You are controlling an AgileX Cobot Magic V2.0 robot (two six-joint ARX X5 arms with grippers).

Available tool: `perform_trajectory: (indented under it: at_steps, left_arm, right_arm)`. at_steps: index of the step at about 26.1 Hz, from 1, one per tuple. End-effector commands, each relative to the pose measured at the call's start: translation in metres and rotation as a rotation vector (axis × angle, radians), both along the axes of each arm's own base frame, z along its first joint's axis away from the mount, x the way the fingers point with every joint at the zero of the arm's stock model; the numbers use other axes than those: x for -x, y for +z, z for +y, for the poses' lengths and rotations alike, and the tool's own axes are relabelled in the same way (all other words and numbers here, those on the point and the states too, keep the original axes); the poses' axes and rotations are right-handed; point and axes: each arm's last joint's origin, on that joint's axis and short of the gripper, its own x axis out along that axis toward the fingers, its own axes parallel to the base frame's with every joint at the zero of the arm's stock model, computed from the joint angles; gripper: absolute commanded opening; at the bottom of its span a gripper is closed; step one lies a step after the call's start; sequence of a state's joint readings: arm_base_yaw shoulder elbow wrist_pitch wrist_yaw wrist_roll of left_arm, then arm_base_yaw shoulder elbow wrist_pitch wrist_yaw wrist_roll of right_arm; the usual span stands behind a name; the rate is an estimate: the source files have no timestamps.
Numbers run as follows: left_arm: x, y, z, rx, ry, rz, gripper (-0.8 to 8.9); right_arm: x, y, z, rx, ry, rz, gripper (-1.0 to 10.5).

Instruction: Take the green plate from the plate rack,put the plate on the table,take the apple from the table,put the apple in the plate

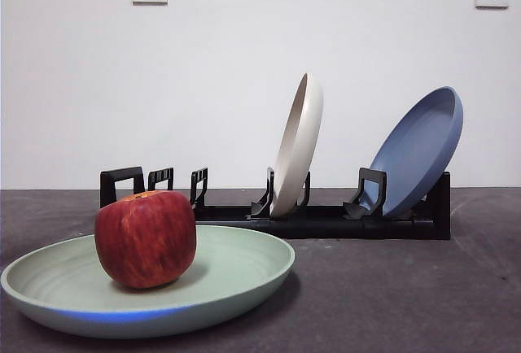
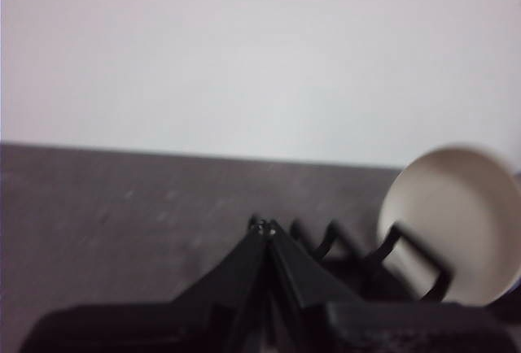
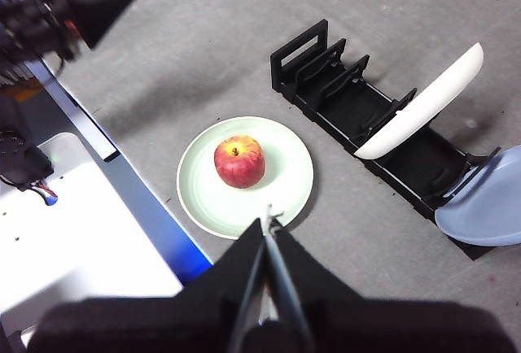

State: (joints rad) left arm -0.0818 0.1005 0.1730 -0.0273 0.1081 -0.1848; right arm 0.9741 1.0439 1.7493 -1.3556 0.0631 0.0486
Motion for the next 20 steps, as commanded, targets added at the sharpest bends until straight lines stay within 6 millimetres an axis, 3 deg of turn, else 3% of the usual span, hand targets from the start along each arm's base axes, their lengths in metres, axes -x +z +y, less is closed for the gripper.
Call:
perform_trajectory:
  at_steps: [1, 6, 13, 20]
  left_arm:
    - [0.0, -0.018, 0.002, -0.076, 0.025, -0.015, -0.04]
    - [-0.003, -0.043, 0.004, -0.109, 0.053, 0.026, -0.04]
    - [-0.003, -0.063, 0.006, -0.135, 0.141, 0.206, -0.04]
    - [-0.003, -0.062, 0.006, -0.159, 0.128, 0.191, -0.04]
  right_arm:
    - [0.0, -0.003, 0.0, 0.022, -0.007, 0.022, 0.0]
    - [0.0, -0.003, 0.0, 0.023, -0.008, 0.022, 0.0]
    - [-0.001, -0.004, 0.001, 0.029, -0.012, 0.021, 0.0]
    - [-0.002, -0.004, 0.002, 0.031, -0.012, 0.022, 0.0]
